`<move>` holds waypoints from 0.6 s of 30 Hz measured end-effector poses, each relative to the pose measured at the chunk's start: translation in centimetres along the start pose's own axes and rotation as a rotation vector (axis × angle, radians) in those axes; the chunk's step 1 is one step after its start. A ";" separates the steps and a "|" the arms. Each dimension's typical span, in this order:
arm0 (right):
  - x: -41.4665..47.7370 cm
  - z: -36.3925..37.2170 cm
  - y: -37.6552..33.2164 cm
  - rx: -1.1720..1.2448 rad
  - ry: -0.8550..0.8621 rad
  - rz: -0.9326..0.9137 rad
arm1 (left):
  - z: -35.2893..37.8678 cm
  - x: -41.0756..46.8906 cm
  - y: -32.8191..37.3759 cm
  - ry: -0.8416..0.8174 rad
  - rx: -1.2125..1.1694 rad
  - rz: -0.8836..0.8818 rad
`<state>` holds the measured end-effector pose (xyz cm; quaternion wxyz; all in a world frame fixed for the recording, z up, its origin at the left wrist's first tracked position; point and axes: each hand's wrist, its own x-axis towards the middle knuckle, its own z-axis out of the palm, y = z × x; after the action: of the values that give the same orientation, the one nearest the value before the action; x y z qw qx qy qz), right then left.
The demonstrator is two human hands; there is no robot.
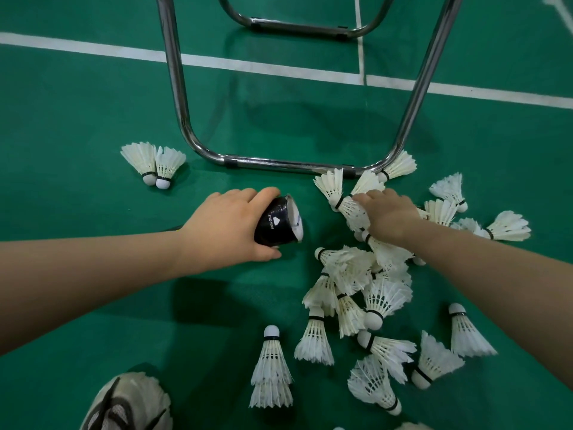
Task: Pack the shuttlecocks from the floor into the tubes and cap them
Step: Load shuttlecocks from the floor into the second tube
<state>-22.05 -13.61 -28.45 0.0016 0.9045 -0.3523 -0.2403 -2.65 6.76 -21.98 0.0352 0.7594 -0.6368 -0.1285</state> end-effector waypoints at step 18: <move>-3.9 -8.5 -4.0 1.079 0.059 -0.045 | -1.0 -0.8 -1.2 0.013 -0.024 -0.064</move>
<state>-18.29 -9.57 -19.98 -0.4584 0.7905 -0.4062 0.0004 -1.37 7.66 -21.17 0.0443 0.7796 -0.6106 -0.1322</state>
